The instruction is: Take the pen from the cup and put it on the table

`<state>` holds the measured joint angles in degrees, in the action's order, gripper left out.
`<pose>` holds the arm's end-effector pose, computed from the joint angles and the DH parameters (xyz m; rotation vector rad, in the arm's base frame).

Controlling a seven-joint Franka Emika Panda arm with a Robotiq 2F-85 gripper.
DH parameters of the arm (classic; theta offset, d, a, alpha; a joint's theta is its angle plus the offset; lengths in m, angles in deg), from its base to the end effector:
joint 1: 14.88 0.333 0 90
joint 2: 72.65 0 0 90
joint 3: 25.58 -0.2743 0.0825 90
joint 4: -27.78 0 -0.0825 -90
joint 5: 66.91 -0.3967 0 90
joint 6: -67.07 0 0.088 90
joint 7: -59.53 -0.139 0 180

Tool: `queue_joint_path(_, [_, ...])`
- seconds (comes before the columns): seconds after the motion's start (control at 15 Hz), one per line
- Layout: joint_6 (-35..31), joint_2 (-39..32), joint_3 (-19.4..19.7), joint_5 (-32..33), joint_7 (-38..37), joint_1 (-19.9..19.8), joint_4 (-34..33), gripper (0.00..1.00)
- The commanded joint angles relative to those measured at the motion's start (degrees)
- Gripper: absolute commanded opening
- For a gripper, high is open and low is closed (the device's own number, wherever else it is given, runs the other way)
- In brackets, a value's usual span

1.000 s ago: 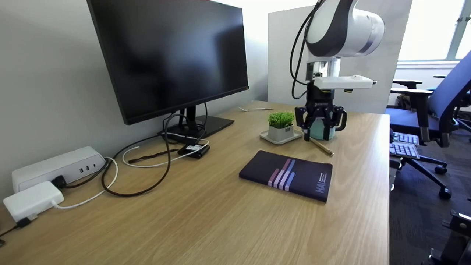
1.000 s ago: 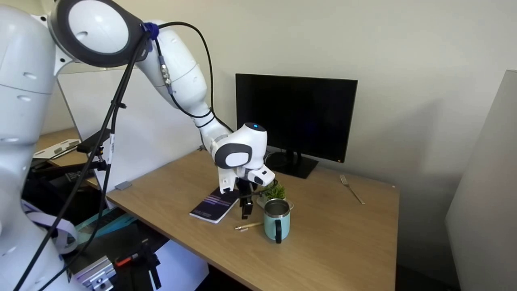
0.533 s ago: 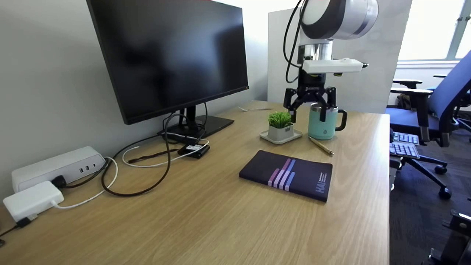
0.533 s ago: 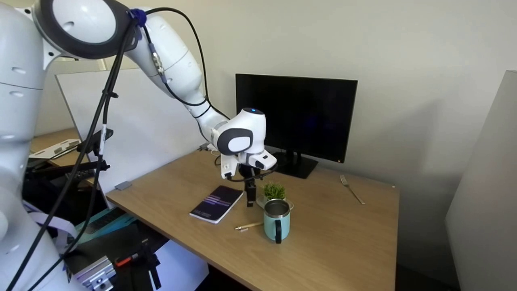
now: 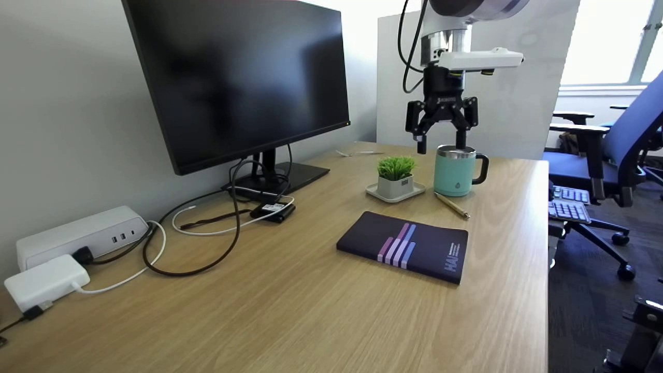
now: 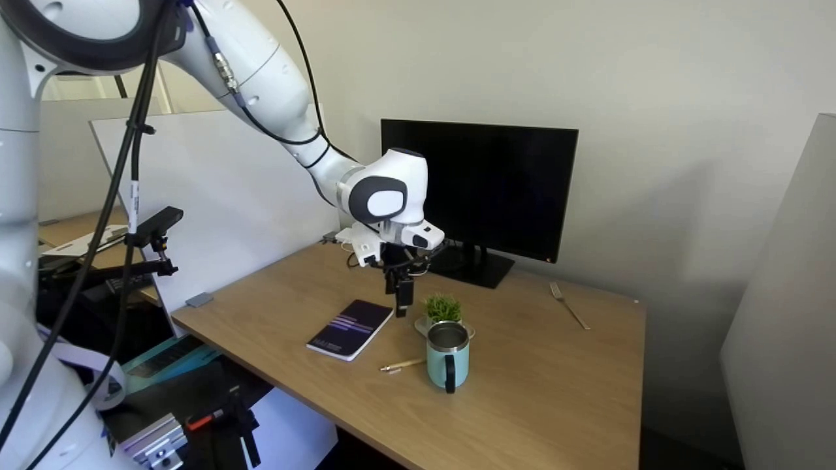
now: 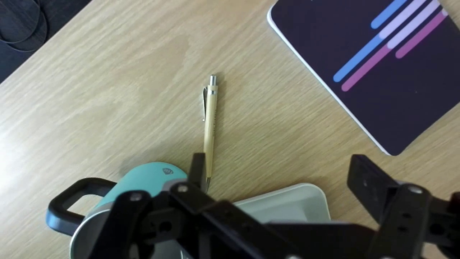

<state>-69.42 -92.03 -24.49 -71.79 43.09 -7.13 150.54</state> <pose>0.5475 0.0661 0.1549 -3.0874 0.3638 0.1652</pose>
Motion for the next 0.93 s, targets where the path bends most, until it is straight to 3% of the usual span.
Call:
queue_joint_path(0.0, [3.28,2.69,-0.66,3.38,3.80,-0.97,1.09,1.00])
queue_joint_path(0.4, [8.40,5.64,-0.75,4.77,7.65,-2.31,1.33,1.00])
queue_joint_path(0.47, [6.20,3.99,-0.94,4.74,6.11,-1.88,0.56,1.00])
queue_joint_path(0.87, [7.58,4.70,-0.98,4.69,6.51,-2.37,0.75,1.00])
